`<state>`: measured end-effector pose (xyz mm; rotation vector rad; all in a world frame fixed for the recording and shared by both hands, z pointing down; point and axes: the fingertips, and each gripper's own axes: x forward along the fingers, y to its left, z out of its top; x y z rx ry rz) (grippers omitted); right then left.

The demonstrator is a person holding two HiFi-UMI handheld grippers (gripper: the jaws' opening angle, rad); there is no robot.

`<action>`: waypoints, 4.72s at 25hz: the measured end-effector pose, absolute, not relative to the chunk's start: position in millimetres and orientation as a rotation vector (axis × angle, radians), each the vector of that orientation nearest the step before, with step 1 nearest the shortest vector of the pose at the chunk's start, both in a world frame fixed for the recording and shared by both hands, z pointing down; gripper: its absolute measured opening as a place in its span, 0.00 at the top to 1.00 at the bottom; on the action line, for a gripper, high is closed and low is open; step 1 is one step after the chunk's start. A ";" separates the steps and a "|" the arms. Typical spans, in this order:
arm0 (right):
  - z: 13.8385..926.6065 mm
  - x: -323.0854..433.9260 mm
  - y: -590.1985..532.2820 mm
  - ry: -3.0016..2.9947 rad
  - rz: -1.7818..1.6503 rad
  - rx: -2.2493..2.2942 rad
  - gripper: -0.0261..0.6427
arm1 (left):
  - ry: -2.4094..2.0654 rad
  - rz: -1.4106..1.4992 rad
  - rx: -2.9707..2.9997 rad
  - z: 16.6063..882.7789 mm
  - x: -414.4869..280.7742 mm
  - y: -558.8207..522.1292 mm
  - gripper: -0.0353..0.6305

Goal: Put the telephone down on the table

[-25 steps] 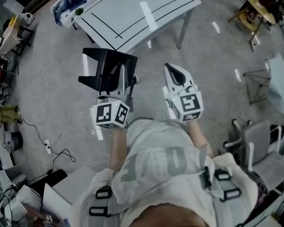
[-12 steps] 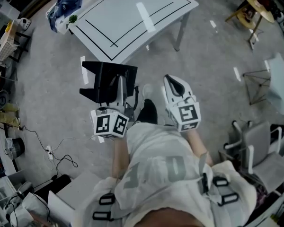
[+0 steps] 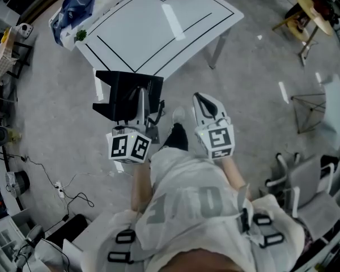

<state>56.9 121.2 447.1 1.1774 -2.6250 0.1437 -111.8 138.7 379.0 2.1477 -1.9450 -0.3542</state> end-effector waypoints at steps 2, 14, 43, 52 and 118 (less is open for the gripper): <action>442.3 47.7 91.9 -2.614 0.127 1.193 0.95 | -1.934 -0.360 2.154 376.5 -122.4 107.9 0.71; 402.6 -9.5 -95.3 -2.630 0.137 1.309 0.95 | -1.826 -0.443 2.274 334.7 -174.7 -75.6 0.71; 420.5 -12.3 -191.6 -2.712 0.288 1.205 0.95 | -1.609 -0.377 2.140 390.4 -157.5 -176.8 0.71; 426.1 0.5 -196.6 -2.695 0.336 1.242 0.95 | -1.377 -0.335 2.011 449.4 -149.7 -216.8 0.71; 440.4 25.7 -196.2 -2.572 0.390 1.359 0.95 | -1.073 -0.372 1.647 557.2 -162.8 -255.2 0.70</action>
